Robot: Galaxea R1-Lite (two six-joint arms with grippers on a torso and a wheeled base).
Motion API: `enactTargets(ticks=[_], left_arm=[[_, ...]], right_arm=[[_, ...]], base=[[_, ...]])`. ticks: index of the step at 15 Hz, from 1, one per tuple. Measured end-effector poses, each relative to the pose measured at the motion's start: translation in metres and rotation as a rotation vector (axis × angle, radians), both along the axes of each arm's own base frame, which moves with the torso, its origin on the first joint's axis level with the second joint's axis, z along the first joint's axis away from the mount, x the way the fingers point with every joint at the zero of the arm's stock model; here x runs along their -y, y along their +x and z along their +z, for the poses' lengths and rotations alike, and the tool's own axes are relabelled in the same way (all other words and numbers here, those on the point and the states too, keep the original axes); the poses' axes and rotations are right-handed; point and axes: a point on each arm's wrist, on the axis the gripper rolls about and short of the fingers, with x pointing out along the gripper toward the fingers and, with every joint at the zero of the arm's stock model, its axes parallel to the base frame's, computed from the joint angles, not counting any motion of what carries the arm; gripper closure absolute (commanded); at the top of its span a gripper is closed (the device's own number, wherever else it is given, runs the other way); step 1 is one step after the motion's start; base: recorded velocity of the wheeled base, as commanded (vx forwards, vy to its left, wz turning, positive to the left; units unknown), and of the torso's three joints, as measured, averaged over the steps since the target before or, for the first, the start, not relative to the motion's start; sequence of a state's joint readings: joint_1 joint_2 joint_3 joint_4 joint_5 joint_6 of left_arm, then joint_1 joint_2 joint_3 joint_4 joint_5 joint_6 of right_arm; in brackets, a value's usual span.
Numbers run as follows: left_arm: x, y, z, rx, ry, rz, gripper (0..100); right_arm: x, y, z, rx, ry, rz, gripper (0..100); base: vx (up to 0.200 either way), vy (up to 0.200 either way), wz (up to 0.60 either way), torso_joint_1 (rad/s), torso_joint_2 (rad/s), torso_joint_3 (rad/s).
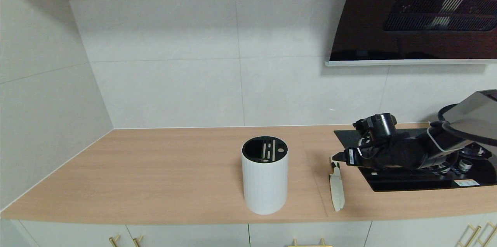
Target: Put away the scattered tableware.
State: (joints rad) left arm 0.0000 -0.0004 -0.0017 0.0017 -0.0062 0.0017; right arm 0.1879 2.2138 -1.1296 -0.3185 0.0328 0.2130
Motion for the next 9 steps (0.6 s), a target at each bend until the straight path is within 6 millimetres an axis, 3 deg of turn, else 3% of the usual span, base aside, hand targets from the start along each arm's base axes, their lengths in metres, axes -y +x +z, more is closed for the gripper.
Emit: enactTargets(ticks=[9], left_arm=[[0.0, 0.0, 0.0, 0.0, 0.0, 0.0, 0]], right_arm=[[-0.0015, -0.0017, 0.0048, 0.03, -0.003, 0.003, 0]], base=[[0.0, 0.0, 0.0, -0.024, 0.05, 0.026]])
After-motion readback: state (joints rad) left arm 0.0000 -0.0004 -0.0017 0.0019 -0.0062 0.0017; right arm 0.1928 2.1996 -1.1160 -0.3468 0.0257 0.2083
